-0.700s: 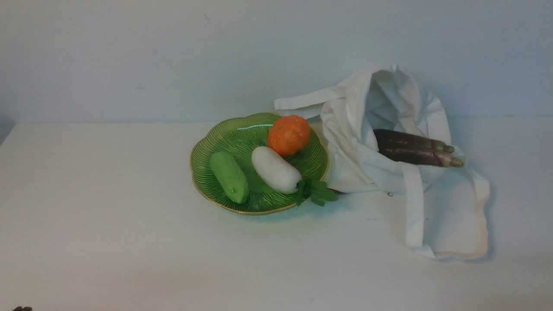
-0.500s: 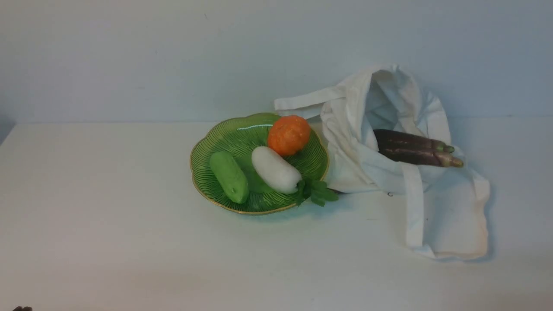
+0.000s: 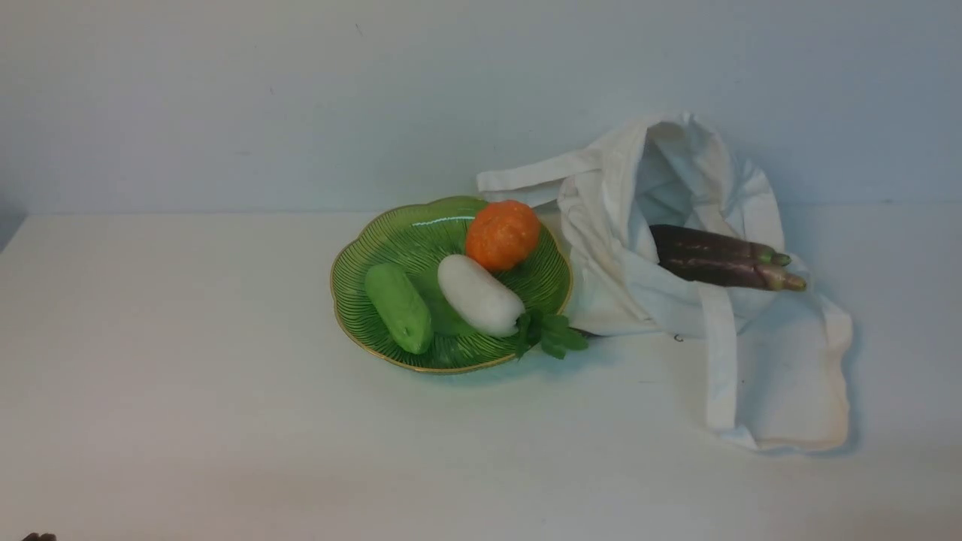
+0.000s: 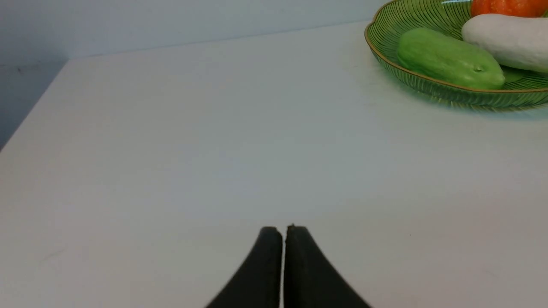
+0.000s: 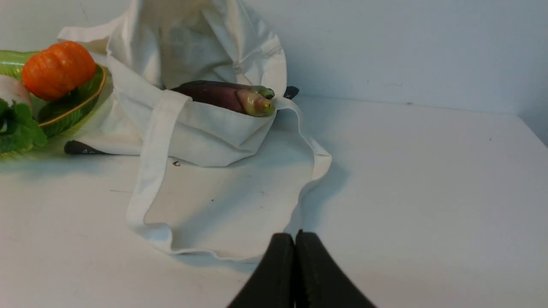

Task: Take vegetables from cloth bag on white table place on plate.
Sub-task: 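Reach into the white cloth bag and grasp a vegetable inside with the right gripper, then take the eggplant out of the bag and place it on the plate with the right gripper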

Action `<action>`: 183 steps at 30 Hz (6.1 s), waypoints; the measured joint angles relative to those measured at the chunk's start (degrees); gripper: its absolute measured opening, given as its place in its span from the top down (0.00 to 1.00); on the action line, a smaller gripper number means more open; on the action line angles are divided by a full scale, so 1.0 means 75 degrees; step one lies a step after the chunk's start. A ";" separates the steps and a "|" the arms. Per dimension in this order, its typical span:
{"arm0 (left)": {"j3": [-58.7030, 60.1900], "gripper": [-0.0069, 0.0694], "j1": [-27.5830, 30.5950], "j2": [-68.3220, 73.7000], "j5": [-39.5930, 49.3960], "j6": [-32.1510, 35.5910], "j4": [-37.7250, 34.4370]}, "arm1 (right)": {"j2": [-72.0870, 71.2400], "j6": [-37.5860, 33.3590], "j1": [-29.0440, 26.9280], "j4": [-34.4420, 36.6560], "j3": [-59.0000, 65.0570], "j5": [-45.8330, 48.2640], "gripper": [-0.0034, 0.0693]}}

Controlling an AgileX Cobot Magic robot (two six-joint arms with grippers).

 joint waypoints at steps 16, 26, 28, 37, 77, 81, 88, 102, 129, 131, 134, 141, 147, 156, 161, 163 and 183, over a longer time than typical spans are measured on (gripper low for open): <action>0.0000 0.92 0.0000 0.0000 0.0000 0.0000 0.0000 | 0.0000 0.0142 0.0000 0.0000 0.0000 0.0000 0.97; 0.0000 0.92 0.0000 0.0000 0.0000 0.0000 0.0000 | 0.0000 0.0164 0.0000 0.0000 0.0000 0.0000 0.97; 0.0000 0.92 0.0000 0.0000 0.0000 0.0000 0.0000 | 0.0000 0.0205 0.0000 0.0063 0.0000 0.0000 0.97; 0.0000 0.92 0.0000 0.0000 0.0000 0.0000 0.0000 | 0.0000 0.2298 0.0000 0.4427 0.0015 0.0054 0.97; 0.0000 0.92 0.0000 0.0000 0.0000 0.0000 0.0000 | 1.0302 -0.3089 0.0060 0.4108 -0.7563 0.2782 0.88; 0.0000 0.92 0.0000 0.0000 0.0000 0.0000 0.0000 | 1.1495 -0.3310 0.0312 0.3981 -0.8245 0.2873 0.77; 0.0000 0.92 0.0000 0.0000 0.0000 0.0000 0.0000 | 1.3526 -0.3393 0.0882 0.2651 -1.0024 0.2865 0.53; 0.0000 0.92 0.0000 0.0000 0.0000 0.0000 0.0000 | 1.5302 -0.3387 0.0897 0.1901 -1.1751 0.2851 0.46; 0.0000 0.92 0.0000 0.0000 0.0000 0.0000 0.0000 | 1.5924 -0.3387 0.0897 0.1076 -1.1811 0.3252 0.57; 0.0000 0.92 0.0000 0.0000 0.0000 0.0000 0.0000 | 1.5908 -0.3387 0.0897 0.1060 -1.1820 0.3365 0.57; 0.0000 0.92 0.0000 0.0000 0.0000 0.0000 0.0000 | 1.5804 -0.3387 0.0897 0.0988 -1.1929 0.3702 0.57; 0.0000 0.92 0.0000 0.0000 0.0000 0.0000 0.0000 | 1.4859 -0.2912 0.0897 0.0113 -1.2773 0.5779 0.57; 0.0000 0.92 0.0000 0.0000 0.0000 0.0000 0.0000 | 1.4068 -0.2009 0.0897 -0.0649 -1.3157 0.6641 0.57; 0.0000 0.92 0.0000 0.0000 0.0000 0.0000 0.0000 | 1.2873 -0.0755 0.0968 0.1603 -1.3170 0.6796 0.57; 0.0000 0.92 0.0000 0.0000 0.0000 0.0000 0.0000 | 1.3162 -0.1296 0.1654 0.2989 -1.2951 0.6749 0.57; 0.0000 0.92 0.0000 0.0000 0.0000 0.0000 0.0000 | 1.3432 -0.1376 0.1977 0.3150 -1.2892 0.6641 0.57; 0.0000 0.92 0.0000 0.0000 0.0000 0.0000 0.0000 | 1.6452 -0.1197 0.3959 0.3167 -1.2841 0.2077 0.28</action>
